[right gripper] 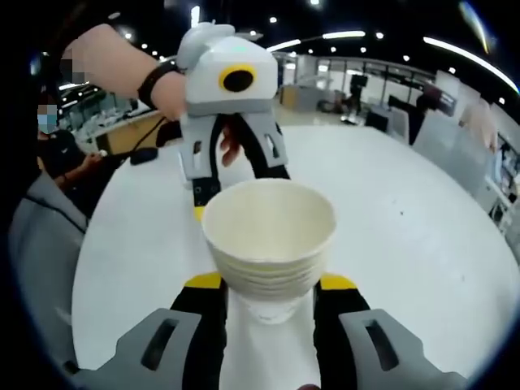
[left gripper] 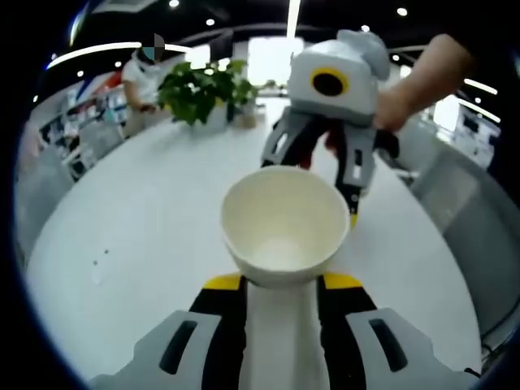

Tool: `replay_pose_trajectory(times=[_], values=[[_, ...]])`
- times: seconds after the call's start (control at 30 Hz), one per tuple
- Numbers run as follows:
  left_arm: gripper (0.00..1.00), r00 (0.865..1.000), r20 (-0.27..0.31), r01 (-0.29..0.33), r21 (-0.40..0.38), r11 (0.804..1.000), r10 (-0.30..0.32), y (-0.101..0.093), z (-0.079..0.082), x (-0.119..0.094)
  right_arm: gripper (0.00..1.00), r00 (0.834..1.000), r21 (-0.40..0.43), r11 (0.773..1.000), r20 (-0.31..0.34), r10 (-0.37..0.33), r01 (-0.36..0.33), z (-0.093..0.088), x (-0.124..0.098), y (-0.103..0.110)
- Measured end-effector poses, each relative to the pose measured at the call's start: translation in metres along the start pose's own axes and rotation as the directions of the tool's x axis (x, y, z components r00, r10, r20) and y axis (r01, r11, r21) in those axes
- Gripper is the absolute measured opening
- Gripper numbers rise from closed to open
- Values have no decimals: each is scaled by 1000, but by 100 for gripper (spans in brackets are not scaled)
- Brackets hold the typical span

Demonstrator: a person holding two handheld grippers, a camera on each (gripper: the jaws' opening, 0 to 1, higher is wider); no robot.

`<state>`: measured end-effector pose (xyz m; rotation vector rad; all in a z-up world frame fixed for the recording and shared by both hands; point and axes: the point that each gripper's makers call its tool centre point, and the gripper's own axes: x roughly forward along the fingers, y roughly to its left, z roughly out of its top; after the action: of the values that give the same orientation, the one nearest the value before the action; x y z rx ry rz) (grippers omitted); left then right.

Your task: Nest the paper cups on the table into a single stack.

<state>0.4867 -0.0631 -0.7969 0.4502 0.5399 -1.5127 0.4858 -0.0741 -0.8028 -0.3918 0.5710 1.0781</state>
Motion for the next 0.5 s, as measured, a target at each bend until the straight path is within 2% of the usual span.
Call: replay_pose_trajectory(times=[0.1, 0.23, 0.3, 0.43, 0.5], values=[[32, 1000, 5, 3, 12, 1000, -4, 1, 0, 2, 38, 1000, 31, 1000, 14, -6, 6, -2, -1, 1], [32, 1000, -3, 5, -36, 999, -5, 1, -1, 5, 39, 1000, 60, 998, 17, -16, 15, -4, 0, 1], [32, 999, -40, 7, -67, 998, -9, -1, -10, 6, 40, 999, 62, 998, 19, -29, 27, -4, 0, 0], [34, 999, -39, 4, -74, 997, -6, -6, -14, 2, 50, 998, 65, 996, 10, -61, 60, -5, -2, 0], [33, 999, -39, -5, -80, 997, 2, -8, -16, -5, 50, 998, 67, 996, 6, -60, 60, -6, -5, 2]])
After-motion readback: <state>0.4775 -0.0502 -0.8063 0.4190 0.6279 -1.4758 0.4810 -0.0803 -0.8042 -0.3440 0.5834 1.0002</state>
